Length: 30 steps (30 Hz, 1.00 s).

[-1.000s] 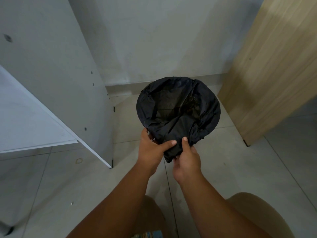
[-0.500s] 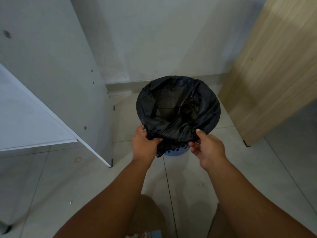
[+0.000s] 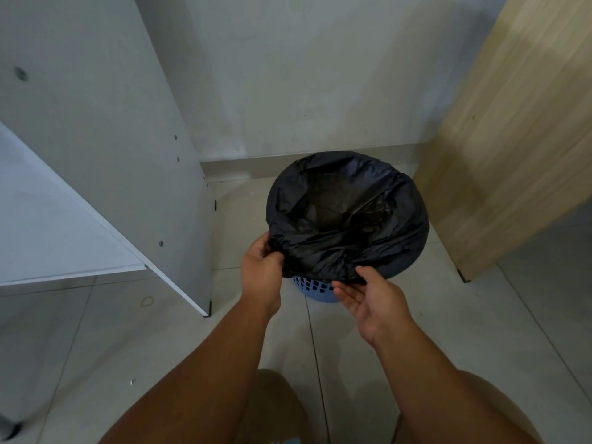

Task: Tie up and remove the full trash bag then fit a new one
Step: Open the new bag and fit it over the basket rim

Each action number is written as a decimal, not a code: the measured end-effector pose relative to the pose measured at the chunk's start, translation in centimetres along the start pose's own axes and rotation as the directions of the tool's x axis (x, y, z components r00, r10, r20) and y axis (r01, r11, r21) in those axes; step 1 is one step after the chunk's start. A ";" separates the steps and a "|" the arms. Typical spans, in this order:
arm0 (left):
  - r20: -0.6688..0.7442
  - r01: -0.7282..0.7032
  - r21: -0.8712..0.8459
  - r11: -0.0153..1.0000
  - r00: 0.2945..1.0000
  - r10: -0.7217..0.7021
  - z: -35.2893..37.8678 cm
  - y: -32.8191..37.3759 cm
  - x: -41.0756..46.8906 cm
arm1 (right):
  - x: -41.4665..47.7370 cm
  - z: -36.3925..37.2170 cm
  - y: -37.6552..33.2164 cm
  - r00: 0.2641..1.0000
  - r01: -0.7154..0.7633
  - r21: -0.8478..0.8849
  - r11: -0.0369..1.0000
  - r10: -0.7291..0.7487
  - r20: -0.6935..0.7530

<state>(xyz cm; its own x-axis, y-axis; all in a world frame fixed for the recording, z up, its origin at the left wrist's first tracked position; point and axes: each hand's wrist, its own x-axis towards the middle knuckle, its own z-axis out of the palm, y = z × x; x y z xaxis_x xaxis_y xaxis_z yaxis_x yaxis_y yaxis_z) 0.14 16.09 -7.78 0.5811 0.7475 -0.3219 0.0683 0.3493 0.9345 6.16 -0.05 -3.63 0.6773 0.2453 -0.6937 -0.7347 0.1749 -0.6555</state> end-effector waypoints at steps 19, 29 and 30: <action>-0.184 0.093 -0.282 0.955 0.972 -0.149 3.3 -0.2 -1.6 | -0.5 0.8 1.2 0.999 0.032 0.073 0.997 -0.030 -0.029; -0.287 0.109 -0.257 0.960 0.940 -0.184 3.3 -0.1 -1.7 | -0.5 1.1 1.7 0.999 0.034 0.074 0.997 -0.032 -0.034; -0.325 0.091 -0.232 0.968 0.931 -0.165 3.4 -0.2 -1.9 | -0.6 1.1 1.7 0.999 0.035 0.070 0.997 -0.033 -0.034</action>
<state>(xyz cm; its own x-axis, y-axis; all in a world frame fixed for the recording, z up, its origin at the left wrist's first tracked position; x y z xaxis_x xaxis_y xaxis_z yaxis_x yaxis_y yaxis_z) 1.79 12.65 -6.82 0.2661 0.8220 -0.5035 -0.0691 0.5372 0.8406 4.48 1.14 -4.02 0.7022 0.2063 -0.6814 -0.7112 0.2495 -0.6572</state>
